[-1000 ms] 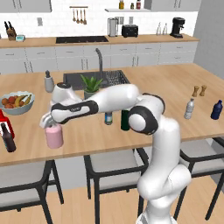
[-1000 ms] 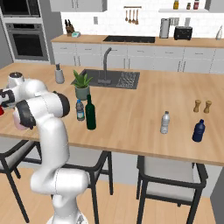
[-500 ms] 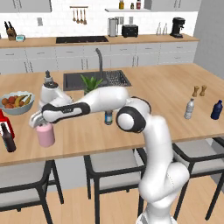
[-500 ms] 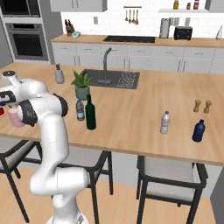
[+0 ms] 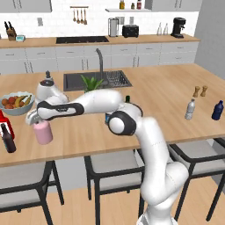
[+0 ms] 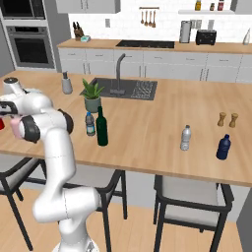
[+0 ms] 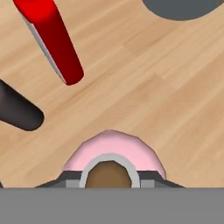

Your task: Move the plastic bottles in the middle to the plastics group, and the glass bottles in the middle to the glass group.

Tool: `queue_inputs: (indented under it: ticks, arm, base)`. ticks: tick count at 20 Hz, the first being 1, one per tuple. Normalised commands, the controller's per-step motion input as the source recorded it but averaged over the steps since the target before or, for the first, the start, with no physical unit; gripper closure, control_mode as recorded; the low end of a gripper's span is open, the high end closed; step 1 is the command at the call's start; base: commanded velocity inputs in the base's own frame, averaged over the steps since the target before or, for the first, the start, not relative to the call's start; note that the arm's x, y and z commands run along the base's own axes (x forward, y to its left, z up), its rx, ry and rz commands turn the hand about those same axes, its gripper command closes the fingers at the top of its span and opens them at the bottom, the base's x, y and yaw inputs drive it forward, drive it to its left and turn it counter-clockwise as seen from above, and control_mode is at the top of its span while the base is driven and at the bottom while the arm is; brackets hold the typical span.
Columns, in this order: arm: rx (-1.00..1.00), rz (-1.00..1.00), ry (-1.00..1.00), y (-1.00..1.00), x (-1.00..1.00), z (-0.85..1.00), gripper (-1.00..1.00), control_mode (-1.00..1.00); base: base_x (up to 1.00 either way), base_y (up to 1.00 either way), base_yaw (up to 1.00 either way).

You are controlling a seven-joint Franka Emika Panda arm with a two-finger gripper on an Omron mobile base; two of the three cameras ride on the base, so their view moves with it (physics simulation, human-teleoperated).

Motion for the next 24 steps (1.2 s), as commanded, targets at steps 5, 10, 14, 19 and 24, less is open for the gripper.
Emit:
queue_inputs:
  ticks: [5, 10, 14, 19, 24]
  arm:
    - [0.02, 0.08, -0.05, 0.32, 0.01, -0.20, 1.00, -1.00]
    - [0.08, 0.09, -0.12, 0.15, -0.03, 0.02, 1.00, -1.00]
    - [0.16, 0.00, -0.17, -0.31, -0.01, 0.11, 1.00, -1.00]
    - [0.11, 0.07, -0.01, 0.12, -0.06, -0.03, 1.00, -1.00]
    - [0.14, 0.16, -0.02, 0.09, -0.03, -0.14, 1.00, -1.00]
  base:
    - [0.00, 0.00, 0.00]
    - [0.00, 0.00, 0.00]
    - [0.00, 0.00, 0.00]
    - [0.00, 0.00, 0.00]
    - [0.00, 0.00, 0.00]
